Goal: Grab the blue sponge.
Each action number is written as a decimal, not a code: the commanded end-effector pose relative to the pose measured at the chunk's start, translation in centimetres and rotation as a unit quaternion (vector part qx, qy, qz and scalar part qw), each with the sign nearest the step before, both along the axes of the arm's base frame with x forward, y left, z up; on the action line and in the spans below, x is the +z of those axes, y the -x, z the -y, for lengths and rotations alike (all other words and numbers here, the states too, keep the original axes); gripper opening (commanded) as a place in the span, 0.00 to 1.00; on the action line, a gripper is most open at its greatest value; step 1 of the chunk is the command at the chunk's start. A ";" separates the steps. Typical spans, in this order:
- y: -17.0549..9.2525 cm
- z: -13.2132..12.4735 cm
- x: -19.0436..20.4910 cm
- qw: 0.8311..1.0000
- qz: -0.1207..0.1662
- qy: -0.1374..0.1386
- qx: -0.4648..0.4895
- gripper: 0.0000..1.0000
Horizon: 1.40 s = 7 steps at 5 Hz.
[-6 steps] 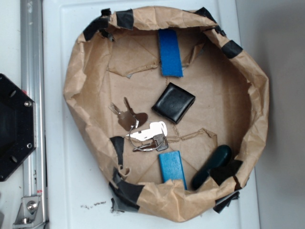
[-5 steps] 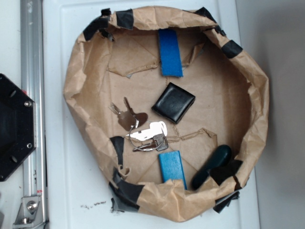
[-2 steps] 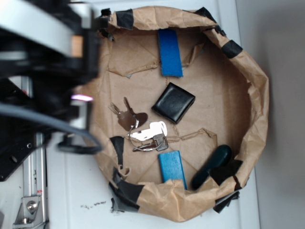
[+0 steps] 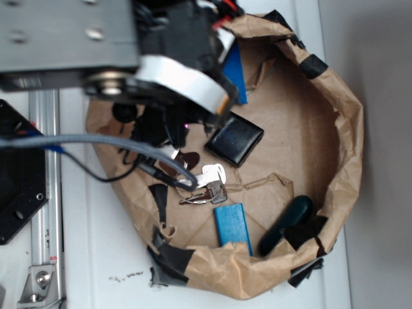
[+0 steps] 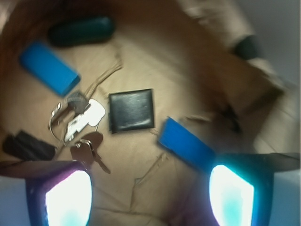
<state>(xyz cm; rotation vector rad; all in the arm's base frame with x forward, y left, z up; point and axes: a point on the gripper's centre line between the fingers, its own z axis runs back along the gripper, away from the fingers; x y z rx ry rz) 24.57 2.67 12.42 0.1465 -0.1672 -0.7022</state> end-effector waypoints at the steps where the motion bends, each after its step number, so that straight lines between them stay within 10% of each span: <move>1: 0.0 -0.8 -5.7 0.995 -0.057 -0.040 -0.070 1.00; 3: -2.5 -4.9 -6.5 0.993 -0.071 -0.064 -0.073 1.00; 7: -1.9 -4.3 -12.6 0.985 -0.128 -0.088 -0.072 1.00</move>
